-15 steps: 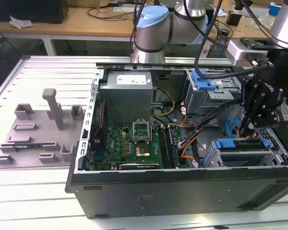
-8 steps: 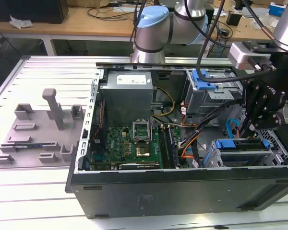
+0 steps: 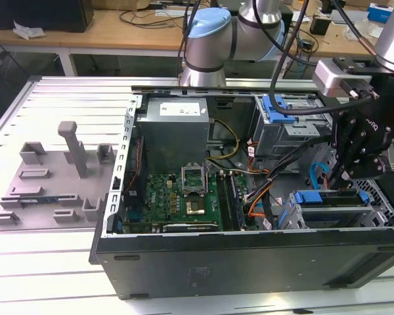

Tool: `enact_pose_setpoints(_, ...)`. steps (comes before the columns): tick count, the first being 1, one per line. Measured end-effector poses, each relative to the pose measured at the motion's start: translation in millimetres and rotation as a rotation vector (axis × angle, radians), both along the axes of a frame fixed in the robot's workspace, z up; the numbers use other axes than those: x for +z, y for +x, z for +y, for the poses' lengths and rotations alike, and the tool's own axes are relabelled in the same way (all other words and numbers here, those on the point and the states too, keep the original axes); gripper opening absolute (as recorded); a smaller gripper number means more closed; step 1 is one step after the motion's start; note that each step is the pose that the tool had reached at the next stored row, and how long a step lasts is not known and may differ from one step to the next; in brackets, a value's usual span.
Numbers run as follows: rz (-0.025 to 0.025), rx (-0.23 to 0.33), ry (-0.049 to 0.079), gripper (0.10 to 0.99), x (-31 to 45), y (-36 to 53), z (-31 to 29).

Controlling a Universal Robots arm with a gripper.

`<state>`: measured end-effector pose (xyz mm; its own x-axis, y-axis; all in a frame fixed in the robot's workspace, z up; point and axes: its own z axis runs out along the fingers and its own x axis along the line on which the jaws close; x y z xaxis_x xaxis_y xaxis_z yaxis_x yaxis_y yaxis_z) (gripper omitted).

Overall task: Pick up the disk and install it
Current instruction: 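Insert the second disk wire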

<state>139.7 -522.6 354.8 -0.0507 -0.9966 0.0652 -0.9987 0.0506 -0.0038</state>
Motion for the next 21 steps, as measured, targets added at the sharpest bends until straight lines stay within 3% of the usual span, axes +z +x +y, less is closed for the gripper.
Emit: enact_pose_setpoints(21,0.0004,0.0,0.0,0.161,-6.2,3.9,-1.8)
